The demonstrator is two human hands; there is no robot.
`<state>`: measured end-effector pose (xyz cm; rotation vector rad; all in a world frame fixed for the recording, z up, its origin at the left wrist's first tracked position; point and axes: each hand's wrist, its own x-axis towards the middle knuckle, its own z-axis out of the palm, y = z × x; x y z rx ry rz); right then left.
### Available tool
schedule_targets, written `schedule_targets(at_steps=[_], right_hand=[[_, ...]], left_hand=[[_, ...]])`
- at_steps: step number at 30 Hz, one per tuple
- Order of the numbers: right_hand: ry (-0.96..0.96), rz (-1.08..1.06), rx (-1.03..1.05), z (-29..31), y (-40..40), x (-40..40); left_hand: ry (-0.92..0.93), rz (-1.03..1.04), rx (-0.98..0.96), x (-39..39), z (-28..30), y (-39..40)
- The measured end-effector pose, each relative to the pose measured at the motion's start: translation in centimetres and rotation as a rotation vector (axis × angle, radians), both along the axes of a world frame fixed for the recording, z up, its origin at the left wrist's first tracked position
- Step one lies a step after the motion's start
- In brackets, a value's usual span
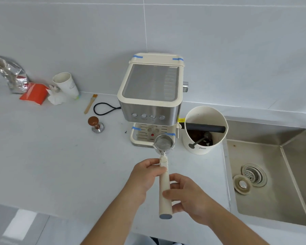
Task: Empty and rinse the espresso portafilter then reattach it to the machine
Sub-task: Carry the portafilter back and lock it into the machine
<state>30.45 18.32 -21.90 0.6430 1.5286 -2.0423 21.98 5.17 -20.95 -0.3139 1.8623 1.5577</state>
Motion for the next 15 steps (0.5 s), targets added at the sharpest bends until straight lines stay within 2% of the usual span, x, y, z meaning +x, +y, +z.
schedule_targets(at_steps=[6, 15], right_hand=[[-0.006, 0.023, -0.021, -0.4, -1.1, -2.3], [-0.031, -0.15, -0.032, -1.4, -6.6, -5.1]], left_hand=[[0.003, -0.027, -0.005, -2.1, 0.0, -1.7], [0.064, -0.265, -0.05, -7.0, -1.0, -5.7]])
